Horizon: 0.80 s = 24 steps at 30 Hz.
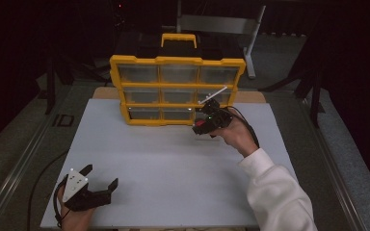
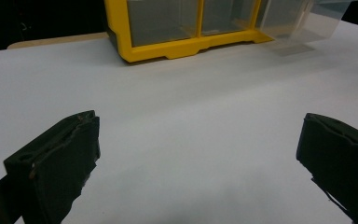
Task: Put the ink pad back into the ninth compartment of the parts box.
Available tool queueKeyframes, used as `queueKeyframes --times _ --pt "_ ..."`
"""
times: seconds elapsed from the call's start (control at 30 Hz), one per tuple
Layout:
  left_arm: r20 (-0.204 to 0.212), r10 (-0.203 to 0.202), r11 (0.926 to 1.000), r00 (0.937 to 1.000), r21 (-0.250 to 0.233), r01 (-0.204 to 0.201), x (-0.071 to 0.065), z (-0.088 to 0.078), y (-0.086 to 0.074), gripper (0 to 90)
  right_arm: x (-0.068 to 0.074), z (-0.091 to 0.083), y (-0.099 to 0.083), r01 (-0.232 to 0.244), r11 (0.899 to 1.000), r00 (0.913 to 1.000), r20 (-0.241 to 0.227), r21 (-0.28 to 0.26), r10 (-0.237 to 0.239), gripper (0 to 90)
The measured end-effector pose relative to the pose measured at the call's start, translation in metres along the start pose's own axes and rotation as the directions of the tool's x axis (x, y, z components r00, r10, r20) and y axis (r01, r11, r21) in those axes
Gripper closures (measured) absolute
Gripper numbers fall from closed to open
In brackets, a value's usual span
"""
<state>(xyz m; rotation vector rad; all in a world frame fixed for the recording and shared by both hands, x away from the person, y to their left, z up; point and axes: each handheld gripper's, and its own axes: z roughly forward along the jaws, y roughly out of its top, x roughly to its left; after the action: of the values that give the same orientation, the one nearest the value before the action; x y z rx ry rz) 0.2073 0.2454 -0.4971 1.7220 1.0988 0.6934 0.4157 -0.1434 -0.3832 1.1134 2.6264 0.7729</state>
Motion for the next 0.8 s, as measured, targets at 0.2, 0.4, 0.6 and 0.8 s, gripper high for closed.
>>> queueKeyframes --times 0.2,0.4,0.6,0.8 --pt "0.000 -0.001 1.0000 1.0000 -0.001 0.001 0.000 0.000 0.000 0.0 -0.004 0.001 0.000 -0.011 1.000 0.9999 0.013 0.003 0.011 29.7" --pt "0.000 -0.002 1.0000 1.0000 -0.001 0.002 0.000 0.000 0.000 0.0 -0.009 0.001 0.000 -0.027 1.000 0.9992 0.029 0.003 0.026 29.7" --pt "-0.001 -0.001 1.0000 1.0000 0.000 0.001 0.000 0.000 0.000 0.0 -0.014 0.000 0.001 -0.038 0.999 0.9982 0.046 0.003 0.037 29.7" --pt "-0.001 -0.001 1.0000 1.0000 0.001 0.001 0.001 0.000 0.000 0.0 -0.019 0.001 0.000 -0.055 0.998 0.9967 0.059 0.003 0.055 29.7"
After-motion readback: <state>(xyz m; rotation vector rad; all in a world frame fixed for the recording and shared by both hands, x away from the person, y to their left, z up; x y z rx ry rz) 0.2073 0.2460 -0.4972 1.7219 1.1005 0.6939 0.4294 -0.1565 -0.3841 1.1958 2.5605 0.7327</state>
